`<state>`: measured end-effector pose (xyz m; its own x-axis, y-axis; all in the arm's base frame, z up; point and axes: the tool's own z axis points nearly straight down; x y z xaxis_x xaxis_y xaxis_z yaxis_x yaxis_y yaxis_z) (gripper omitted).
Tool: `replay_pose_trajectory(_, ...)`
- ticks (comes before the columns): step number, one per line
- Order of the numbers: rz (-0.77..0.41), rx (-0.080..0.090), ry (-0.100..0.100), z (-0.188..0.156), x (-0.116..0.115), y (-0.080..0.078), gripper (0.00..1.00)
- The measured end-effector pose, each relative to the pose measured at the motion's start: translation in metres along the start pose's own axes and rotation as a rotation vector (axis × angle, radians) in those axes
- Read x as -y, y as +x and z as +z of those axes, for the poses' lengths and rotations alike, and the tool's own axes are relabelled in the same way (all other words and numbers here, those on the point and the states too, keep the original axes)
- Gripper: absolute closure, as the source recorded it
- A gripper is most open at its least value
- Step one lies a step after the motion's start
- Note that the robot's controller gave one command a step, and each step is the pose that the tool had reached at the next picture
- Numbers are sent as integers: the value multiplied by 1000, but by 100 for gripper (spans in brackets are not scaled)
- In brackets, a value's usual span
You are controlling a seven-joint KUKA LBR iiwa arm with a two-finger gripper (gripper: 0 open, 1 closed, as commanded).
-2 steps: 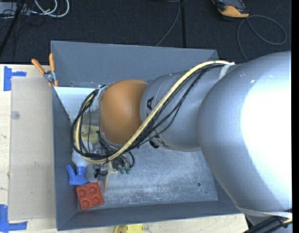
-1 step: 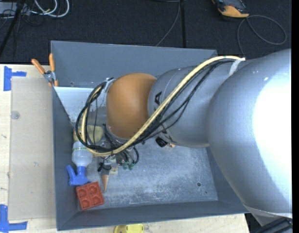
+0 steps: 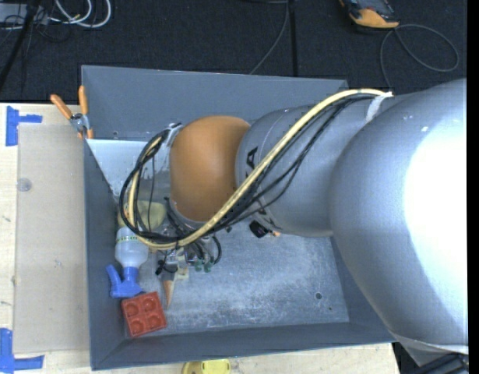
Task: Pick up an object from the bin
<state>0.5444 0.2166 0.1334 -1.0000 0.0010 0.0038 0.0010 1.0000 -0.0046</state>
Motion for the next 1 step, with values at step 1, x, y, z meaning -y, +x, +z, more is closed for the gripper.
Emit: replay_pose_trajectory(1, -103, 3, -2, 1, -6, 24, 100)
